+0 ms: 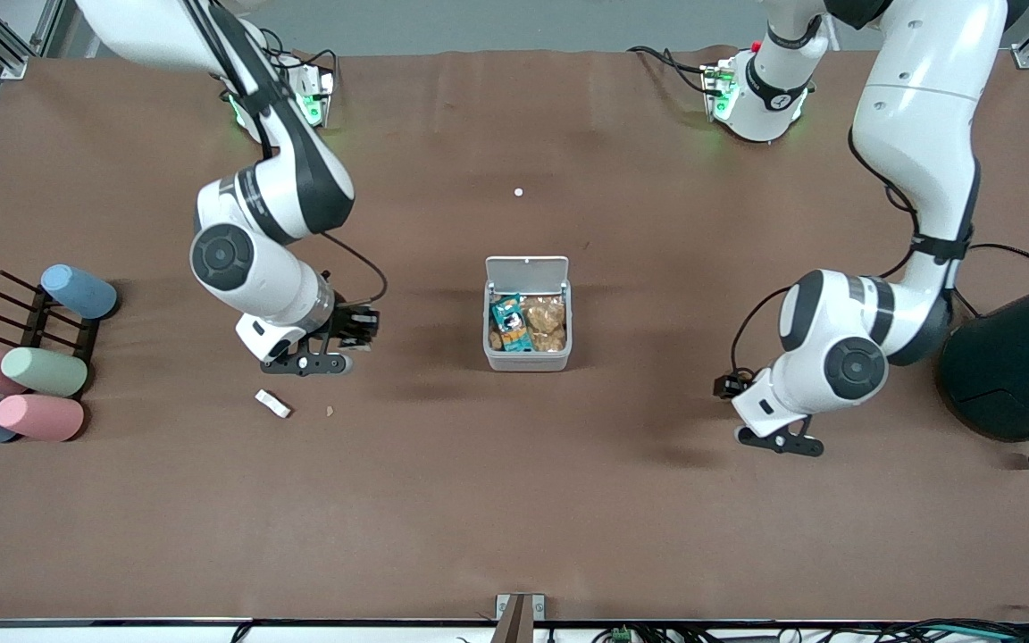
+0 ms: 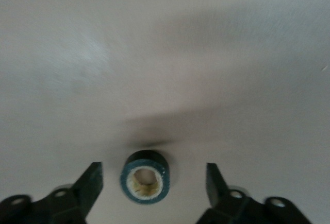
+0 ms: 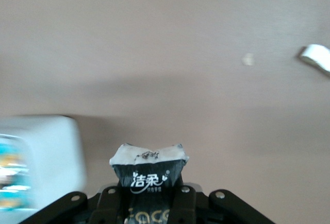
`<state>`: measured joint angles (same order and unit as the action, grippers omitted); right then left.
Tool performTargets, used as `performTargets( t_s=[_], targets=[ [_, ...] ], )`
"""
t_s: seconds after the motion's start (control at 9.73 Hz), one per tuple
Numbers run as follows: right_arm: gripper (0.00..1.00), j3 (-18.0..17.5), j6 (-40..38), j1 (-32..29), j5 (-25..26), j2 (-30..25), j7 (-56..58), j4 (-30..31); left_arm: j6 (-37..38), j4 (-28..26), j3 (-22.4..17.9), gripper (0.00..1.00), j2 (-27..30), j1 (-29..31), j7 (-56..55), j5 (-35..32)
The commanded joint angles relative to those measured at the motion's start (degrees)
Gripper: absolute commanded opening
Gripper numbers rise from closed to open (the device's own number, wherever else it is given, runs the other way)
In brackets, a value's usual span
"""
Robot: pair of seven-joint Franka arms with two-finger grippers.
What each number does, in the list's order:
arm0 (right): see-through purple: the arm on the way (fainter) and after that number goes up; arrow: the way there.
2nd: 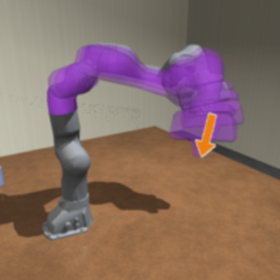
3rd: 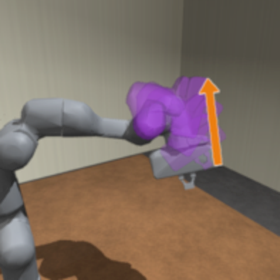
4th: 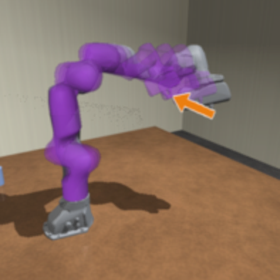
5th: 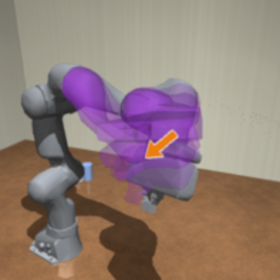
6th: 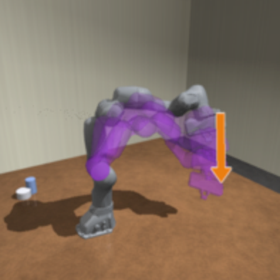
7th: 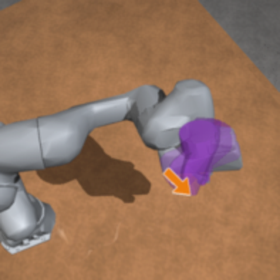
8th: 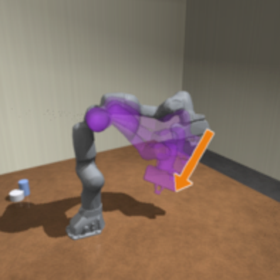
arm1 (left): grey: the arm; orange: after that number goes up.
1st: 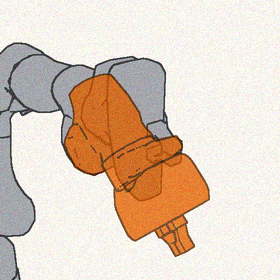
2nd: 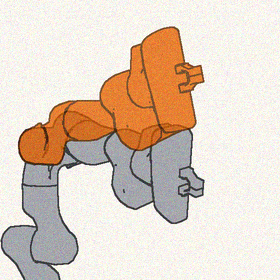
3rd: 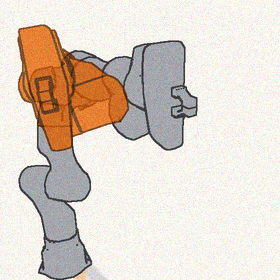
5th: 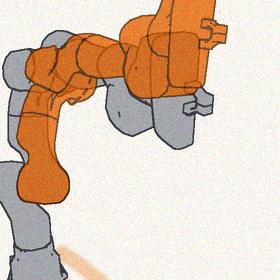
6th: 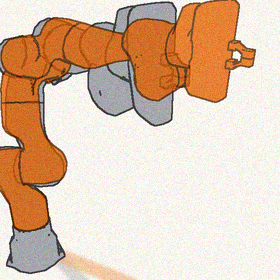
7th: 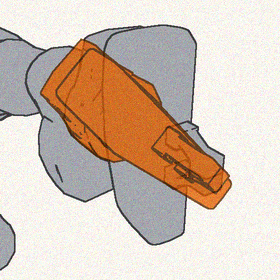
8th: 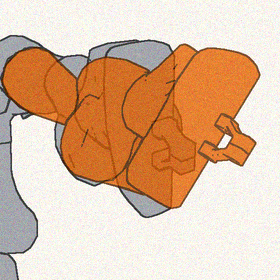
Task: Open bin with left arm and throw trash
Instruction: 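Carry the packet over the bin while the left gripper grasps the tape roll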
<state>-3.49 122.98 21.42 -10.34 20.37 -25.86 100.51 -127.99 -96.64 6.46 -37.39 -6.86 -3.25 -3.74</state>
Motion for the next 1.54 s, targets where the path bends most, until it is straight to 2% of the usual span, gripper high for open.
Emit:
performTargets(
  t_s=[0.0,0.1,0.31,0.82,0.92,1.03,1.13,1.23,1.34,1.44],
  targets=[
    [0.0,0.0,0.3,4.6,-1.5,6.3,-10.1,-10.2,-7.0,-9.7,0.6,1.0,4.6,0.4,0.0,-1.3],
    [0.0,0.2,1.9,7.9,-0.8,9.7,-15.5,-15.0,-9.8,-11.8,0.5,1.0,4.7,0.5,0.0,-1.5],
    [0.0,0.3,5.7,12.4,3.6,15.0,-18.4,-19.2,-10.7,-13.3,0.5,1.0,5.2,1.3,0.0,-1.8],
    [0.01,0.2,5.1,16.8,4.0,17.8,-17.9,-17.6,-11.6,-14.6,0.6,0.99,5.5,2.9,0.3,-3.6],
    [0.02,0.2,4.7,17.6,3.9,17.8,-17.7,-17.3,-13.2,-15.6,0.6,0.88,5.6,3.1,0.6,-3.8],
    [0.06,0.2,3.2,17.9,3.8,17.8,-17.7,-17.2,-13.4,-15.6,0.6,0.63,5.6,3.4,1.6,-3.7],
    [0.19,0.2,1.7,18.1,3.8,17.8,-18.1,-17.3,-13.4,-15.6,0.7,0.4,5.7,3.4,1.7,-3.7],
    [0.51,0.2,1.4,18.0,3.8,17.8,-18.3,-17.3,-13.4,-15.6,0.7,0.25,5.7,3.4,1.7,-3.7],
    [0.77,0.2,1.4,18.0,3.8,17.6,-18.2,-17.4,-13.4,-15.5,0.7,0.14,5.7,3.3,1.6,-3.7],
    [0.92,0.2,1.4,18.0,3.7,17.5,-18.4,-17.6,-13.3,-15.3,0.7,0.05,5.7,3.3,1.5,-3.7]
  ],
)
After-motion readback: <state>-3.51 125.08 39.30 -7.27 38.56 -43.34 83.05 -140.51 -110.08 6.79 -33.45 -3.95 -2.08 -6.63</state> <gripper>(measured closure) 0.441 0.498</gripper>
